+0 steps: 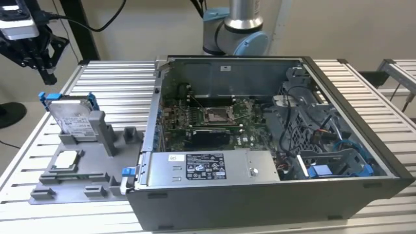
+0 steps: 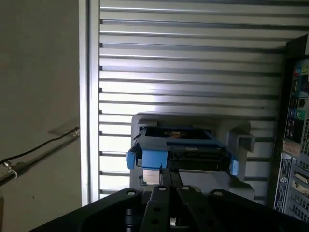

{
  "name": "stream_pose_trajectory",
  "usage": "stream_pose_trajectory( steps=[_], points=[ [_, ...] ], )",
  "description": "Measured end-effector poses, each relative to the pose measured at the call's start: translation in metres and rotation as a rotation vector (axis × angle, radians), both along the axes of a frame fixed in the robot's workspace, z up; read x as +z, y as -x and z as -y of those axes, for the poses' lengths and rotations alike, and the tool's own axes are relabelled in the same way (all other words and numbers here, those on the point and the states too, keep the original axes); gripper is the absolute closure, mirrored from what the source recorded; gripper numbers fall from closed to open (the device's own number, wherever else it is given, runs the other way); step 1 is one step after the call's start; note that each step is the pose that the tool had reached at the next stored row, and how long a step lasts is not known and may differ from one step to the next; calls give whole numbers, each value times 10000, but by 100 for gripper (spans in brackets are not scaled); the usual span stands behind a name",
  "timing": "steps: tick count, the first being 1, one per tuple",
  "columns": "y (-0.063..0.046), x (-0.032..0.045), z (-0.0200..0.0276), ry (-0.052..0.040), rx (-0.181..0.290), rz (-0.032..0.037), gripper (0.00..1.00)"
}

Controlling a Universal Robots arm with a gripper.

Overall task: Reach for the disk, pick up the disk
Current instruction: 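Reach for the disk, then pick up the disk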

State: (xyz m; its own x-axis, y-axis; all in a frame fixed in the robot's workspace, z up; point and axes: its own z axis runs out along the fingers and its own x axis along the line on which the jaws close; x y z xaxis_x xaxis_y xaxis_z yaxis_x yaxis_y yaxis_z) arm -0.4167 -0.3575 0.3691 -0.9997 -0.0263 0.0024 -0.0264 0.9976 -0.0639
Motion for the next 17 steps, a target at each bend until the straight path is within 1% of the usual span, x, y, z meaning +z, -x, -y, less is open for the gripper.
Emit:
stream_pose_trajectory(
  steps=[4,7,17],
  points=[
    [1,1,0,1,364,-2,100],
    [7,1,0,1,772,-1,100],
    [10,1,0,1,2571,-1,100]
  ],
)
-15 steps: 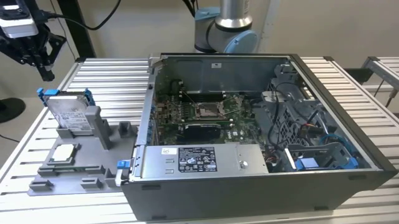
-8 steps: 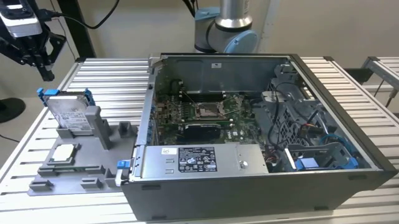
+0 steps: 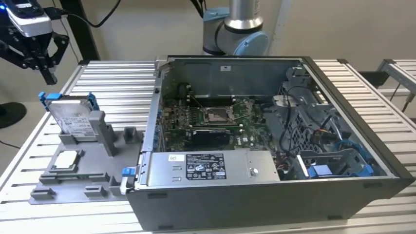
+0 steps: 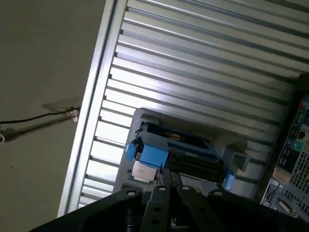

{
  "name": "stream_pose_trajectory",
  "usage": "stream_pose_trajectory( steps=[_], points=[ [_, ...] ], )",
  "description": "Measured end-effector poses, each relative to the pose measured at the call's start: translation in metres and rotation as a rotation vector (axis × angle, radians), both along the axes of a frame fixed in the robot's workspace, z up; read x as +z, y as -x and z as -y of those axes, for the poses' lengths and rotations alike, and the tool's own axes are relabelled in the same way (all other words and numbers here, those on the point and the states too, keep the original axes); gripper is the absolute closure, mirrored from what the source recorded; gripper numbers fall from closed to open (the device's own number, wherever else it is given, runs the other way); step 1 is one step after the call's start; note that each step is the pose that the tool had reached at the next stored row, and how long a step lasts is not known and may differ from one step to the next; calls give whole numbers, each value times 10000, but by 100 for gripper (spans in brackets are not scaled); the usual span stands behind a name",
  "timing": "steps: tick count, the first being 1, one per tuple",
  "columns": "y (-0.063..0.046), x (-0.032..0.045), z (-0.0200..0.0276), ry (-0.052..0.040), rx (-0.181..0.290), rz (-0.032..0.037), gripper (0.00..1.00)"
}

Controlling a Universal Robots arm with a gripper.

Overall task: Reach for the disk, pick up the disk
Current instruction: 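Pick up the disk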

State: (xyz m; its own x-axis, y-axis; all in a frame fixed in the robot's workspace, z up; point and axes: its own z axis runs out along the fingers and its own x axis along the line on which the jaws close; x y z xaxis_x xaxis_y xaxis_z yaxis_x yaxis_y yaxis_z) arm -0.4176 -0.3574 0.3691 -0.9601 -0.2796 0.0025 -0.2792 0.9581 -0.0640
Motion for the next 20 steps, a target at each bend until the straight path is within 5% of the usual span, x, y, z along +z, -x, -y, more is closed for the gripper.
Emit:
stream_pose_trajectory(
  steps=[20],
  points=[
    [5,0,0,5,3625,0,100]
  ],
)
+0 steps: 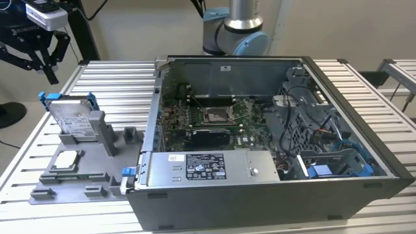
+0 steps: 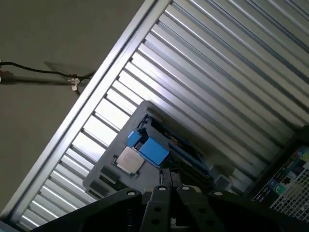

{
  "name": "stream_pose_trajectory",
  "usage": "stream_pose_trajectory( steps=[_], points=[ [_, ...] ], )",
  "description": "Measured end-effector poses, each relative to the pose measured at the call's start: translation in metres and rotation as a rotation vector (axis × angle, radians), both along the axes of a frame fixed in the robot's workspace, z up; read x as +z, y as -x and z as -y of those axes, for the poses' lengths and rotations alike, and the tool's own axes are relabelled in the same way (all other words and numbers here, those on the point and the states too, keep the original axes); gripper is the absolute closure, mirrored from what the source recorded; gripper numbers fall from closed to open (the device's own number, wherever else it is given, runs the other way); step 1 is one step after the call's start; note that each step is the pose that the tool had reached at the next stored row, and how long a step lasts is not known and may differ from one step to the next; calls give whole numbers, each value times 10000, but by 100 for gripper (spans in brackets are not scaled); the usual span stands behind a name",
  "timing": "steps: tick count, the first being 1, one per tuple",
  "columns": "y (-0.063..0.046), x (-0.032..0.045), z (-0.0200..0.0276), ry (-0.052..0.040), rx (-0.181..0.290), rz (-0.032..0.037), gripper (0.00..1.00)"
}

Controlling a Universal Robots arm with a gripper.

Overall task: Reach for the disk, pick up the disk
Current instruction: 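Pick up the disk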

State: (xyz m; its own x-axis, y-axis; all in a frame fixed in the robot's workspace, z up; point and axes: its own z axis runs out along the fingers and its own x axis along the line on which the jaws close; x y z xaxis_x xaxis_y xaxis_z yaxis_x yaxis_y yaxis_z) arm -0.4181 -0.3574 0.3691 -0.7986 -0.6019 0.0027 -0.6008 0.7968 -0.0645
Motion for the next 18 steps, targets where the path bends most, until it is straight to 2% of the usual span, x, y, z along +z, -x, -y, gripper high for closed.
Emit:
stream_pose_trajectory(
  steps=[12,18],
  points=[
    [1,0,0,1,2166,0,100],
    [3,0,0,1,3088,0,100]
  ],
)
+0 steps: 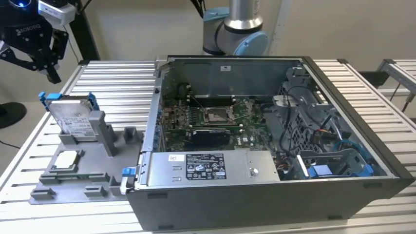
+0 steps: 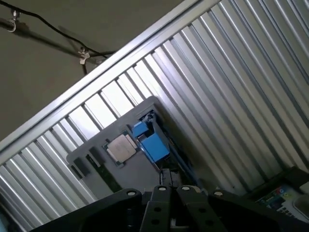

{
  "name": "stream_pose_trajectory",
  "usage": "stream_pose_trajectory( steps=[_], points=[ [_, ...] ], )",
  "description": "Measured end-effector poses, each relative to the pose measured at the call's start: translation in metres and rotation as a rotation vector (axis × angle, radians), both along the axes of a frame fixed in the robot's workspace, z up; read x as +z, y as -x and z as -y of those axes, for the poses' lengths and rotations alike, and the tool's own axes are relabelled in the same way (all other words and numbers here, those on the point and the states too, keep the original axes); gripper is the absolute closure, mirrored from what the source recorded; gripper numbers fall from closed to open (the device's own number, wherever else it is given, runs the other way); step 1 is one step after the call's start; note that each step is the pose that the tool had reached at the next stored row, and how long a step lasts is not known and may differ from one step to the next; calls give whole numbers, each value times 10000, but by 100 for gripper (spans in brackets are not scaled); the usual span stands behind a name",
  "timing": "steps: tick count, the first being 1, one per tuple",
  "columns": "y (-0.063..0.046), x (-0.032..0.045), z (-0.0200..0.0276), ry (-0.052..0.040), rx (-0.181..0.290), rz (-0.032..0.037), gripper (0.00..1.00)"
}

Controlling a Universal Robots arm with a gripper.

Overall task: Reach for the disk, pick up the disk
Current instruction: 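Pick up the disk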

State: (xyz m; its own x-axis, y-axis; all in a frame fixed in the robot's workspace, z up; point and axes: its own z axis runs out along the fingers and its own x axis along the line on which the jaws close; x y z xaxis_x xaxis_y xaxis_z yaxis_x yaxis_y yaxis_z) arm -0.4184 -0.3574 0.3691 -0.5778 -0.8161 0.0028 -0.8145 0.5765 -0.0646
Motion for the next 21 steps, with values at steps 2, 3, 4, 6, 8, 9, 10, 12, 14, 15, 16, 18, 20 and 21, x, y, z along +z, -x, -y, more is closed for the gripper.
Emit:
stream_pose_trajectory(
  steps=[2,3,4,6,8,9,10,12,14,15,16,18,20,21],
  points=[
    [0,0,0,0,348,0,100],
    [0,0,0,0,534,0,100],
    [0,0,0,0,718,0,100],
    [1,0,0,0,1078,0,100],
    [3,-5,1,11,1276,1,100],
    [7,-11,1,12,1369,2,100],
    [8,-15,0,12,1502,-10,100],
    [9,-18,0,8,1721,-73,100],
    [10,-21,0,2,1939,-144,100],
    [11,-24,0,-1,2067,-177,100],
    [11,-26,0,-2,2213,-205,100],
    [11,-34,0,-2,2514,-239,100],
    [11,-44,0,0,2850,-261,100],
    [11,-50,0,0,3025,-269,100]
  ],
)
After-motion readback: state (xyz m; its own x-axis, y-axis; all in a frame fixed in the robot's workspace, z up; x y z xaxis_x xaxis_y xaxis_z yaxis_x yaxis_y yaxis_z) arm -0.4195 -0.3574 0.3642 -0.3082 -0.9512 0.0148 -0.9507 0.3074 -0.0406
